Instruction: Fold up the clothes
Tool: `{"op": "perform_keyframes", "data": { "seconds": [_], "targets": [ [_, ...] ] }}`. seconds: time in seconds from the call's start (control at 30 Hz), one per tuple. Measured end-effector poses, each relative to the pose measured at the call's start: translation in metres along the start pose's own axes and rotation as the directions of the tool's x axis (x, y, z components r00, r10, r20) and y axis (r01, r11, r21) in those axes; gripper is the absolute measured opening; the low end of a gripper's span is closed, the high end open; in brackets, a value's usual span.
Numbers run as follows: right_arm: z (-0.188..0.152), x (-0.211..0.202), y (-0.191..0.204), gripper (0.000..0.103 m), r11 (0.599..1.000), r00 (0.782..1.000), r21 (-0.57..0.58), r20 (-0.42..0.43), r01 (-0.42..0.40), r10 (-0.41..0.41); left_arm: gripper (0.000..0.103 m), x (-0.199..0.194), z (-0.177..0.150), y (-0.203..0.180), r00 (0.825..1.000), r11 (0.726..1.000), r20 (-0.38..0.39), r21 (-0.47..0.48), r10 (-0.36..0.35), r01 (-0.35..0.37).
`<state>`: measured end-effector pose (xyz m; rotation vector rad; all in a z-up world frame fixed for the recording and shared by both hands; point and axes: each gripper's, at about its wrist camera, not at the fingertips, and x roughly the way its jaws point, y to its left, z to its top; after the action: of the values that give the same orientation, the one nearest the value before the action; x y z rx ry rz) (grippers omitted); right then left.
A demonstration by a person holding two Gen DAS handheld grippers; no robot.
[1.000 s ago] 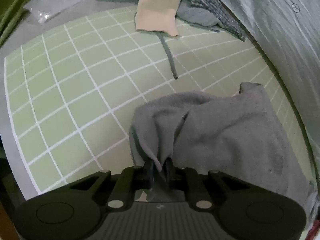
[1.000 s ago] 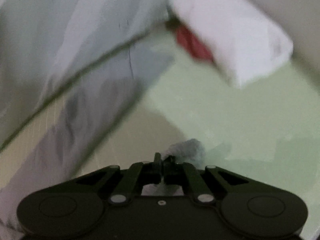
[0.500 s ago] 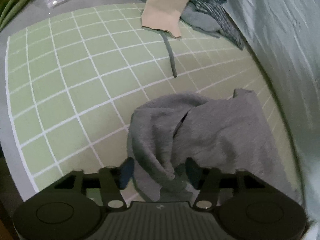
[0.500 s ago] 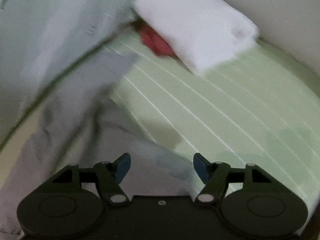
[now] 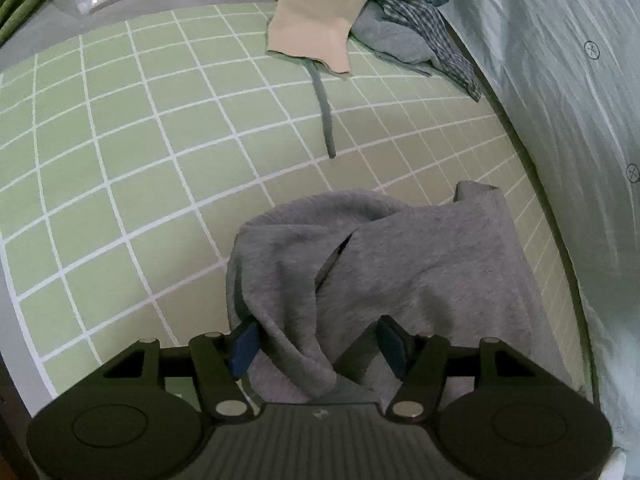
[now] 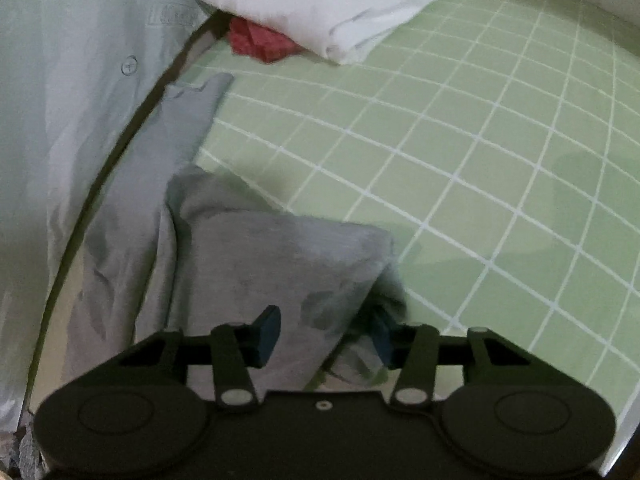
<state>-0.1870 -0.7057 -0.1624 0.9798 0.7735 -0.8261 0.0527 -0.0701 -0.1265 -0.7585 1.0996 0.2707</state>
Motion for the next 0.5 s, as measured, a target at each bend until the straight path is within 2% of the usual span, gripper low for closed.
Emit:
{"op": "perform_keyframes", "data": {
  "seconds": [0.03,0.07,0.1,0.13,0.17,0.23,0.27,0.37,0.5],
  "targets": [
    [0.002,0.001,0.001,0.047,1.0,1.0,-0.002,0.004,0.005,-0.005,0.063,0.001,0.0,0.0,1.0,1.0,-0.001,0.001,-0.001,0.001],
    [0.003,0.001,0.001,0.039,1.0,1.0,-0.004,0.007,0.01,-0.01,0.061,0.002,0.001,0.0,1.0,1.0,-0.004,0.005,-0.001,0.001],
    [0.005,0.002,0.002,0.026,1.0,1.0,-0.005,0.011,0.015,-0.015,0.054,0.003,0.001,-0.001,1.0,1.0,-0.003,0.009,0.0,0.0],
    [0.006,0.003,0.003,0.018,1.0,1.0,-0.007,0.014,0.02,-0.02,0.049,0.003,0.002,-0.001,1.0,1.0,-0.002,0.011,0.0,0.0],
    [0.009,0.004,0.006,0.004,0.999,0.999,-0.02,0.015,0.029,-0.029,0.041,0.005,0.003,-0.002,1.0,1.0,-0.005,0.01,0.002,-0.002],
    [0.016,0.007,0.012,0.001,0.997,0.999,-0.055,0.014,0.051,-0.05,0.024,0.008,0.006,-0.004,1.0,1.0,-0.008,0.005,-0.002,0.002],
    [0.019,0.008,0.016,0.001,0.995,0.998,-0.072,0.013,0.062,-0.061,0.009,0.011,0.008,-0.007,1.0,1.0,-0.013,0.001,-0.008,0.008],
    [0.037,0.016,0.037,0.001,0.989,0.997,-0.129,0.034,0.072,-0.068,0.003,0.023,0.017,-0.024,1.0,1.0,-0.011,0.012,-0.021,0.021],
    [0.067,0.032,0.071,0.001,0.979,0.996,-0.187,0.062,0.078,-0.067,0.002,0.047,0.032,-0.064,0.999,0.997,-0.003,0.05,-0.05,0.05]
  ]
}}
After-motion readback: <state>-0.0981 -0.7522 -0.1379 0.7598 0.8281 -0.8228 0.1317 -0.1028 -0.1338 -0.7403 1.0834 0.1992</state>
